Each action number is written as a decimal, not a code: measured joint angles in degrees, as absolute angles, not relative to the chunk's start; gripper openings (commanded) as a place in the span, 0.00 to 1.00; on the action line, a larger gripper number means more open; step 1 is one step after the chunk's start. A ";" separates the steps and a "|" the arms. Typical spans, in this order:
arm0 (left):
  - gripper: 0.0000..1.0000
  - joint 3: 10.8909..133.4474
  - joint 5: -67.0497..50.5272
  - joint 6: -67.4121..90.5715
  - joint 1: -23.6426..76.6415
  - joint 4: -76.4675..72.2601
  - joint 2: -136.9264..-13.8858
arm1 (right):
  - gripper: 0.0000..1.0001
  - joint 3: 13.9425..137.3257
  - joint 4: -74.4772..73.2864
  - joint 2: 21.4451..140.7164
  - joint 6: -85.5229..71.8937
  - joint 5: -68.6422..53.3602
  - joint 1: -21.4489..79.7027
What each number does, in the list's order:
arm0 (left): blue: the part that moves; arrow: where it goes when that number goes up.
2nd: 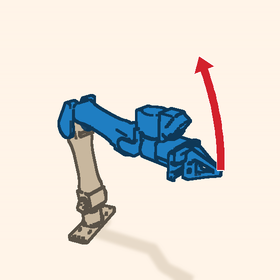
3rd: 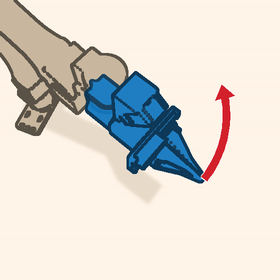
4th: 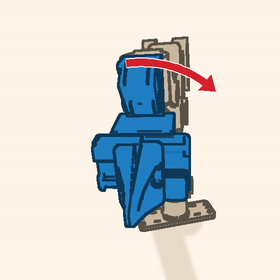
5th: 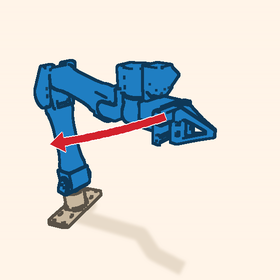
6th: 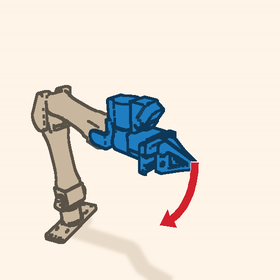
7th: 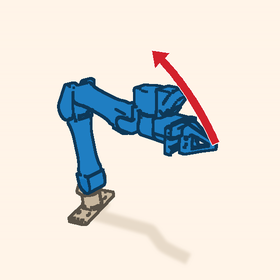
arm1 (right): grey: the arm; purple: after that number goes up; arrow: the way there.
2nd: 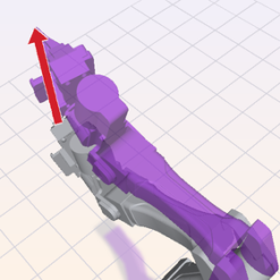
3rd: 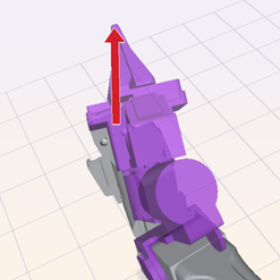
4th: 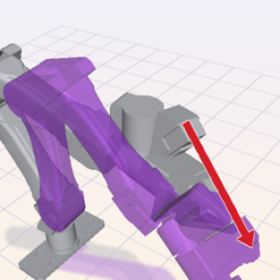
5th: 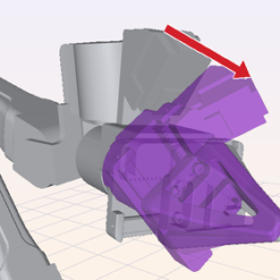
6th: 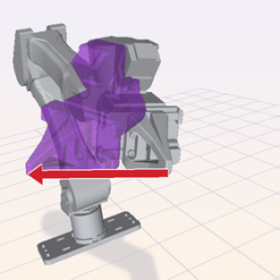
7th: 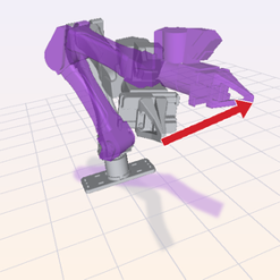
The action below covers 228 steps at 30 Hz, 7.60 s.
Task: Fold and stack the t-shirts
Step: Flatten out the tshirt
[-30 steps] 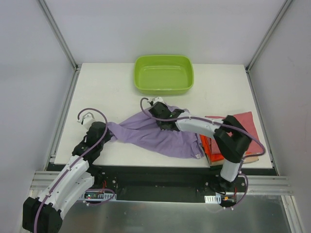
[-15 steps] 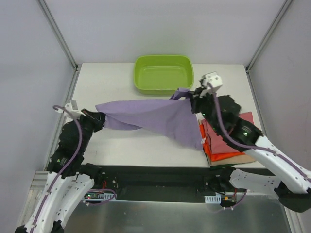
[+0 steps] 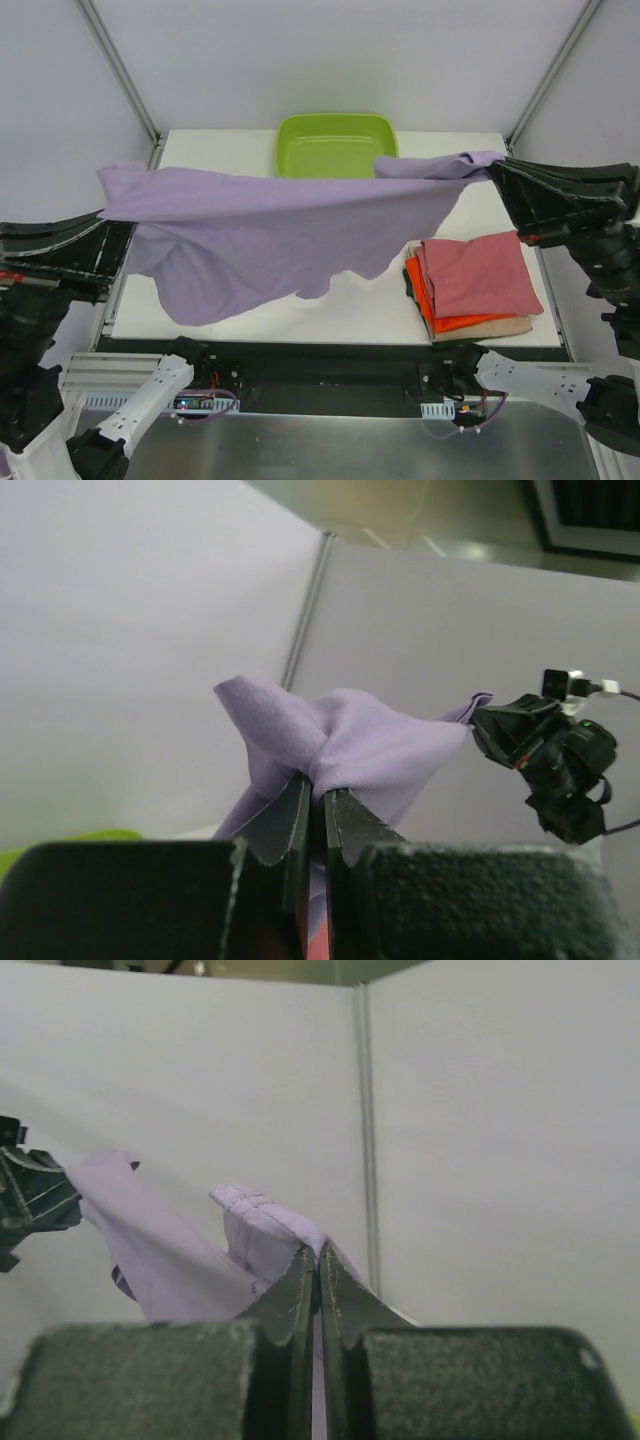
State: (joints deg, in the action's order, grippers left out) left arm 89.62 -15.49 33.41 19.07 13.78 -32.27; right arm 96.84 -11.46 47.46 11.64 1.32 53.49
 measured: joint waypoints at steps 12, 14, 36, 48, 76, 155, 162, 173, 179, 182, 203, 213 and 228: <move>0.00 96.51 -14.11 27.18 19.07 14.20 -39.75 | 0.01 106.54 -9.67 53.30 15.86 3.36 53.58; 0.00 93.69 -8.49 25.32 19.07 14.28 -41.56 | 0.04 106.34 -8.56 56.34 19.25 11.44 53.56; 0.99 69.80 23.79 24.80 11.94 31.57 -83.24 | 0.96 70.72 -14.06 86.37 4.54 18.48 36.91; 0.99 49.47 13.93 29.69 11.94 25.58 -78.94 | 0.96 59.61 -11.11 89.97 -3.33 4.93 50.48; 0.99 44.45 -6.15 36.64 17.34 12.34 -84.95 | 0.96 53.01 -5.19 96.14 -8.10 3.57 33.67; 0.99 44.75 -3.18 36.86 5.91 16.23 -84.58 | 0.96 70.96 -19.79 102.94 -0.45 13.82 32.47; 0.99 43.03 -3.53 36.86 5.89 14.37 -83.09 | 0.96 62.65 -18.59 87.70 0.23 10.33 41.10; 0.99 43.46 -3.57 36.88 5.89 14.55 -83.37 | 0.96 58.19 -14.87 96.09 -7.29 -3.55 49.21; 0.99 49.45 -4.45 36.86 5.91 15.59 -89.49 | 0.96 57.91 -14.26 97.86 -8.78 -4.32 40.42; 0.99 53.89 -6.17 36.84 5.93 15.62 -93.82 | 0.96 58.52 -13.63 98.50 -8.45 -4.54 35.99; 0.99 58.81 -9.78 36.14 6.76 14.72 -94.15 | 0.96 64.64 -16.69 98.54 3.55 -2.92 28.36; 0.99 35.33 -2.24 40.03 6.76 16.88 -69.63 | 0.96 50.89 -16.03 84.82 -0.75 -3.51 41.78; 0.99 52.36 2.26 39.48 5.89 18.41 -91.94 | 0.96 54.74 -12.01 95.66 0.21 -4.78 29.74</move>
State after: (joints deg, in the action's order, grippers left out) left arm 52.36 2.26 39.48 5.89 18.41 -91.94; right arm 54.74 -12.01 95.66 0.21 -4.78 29.74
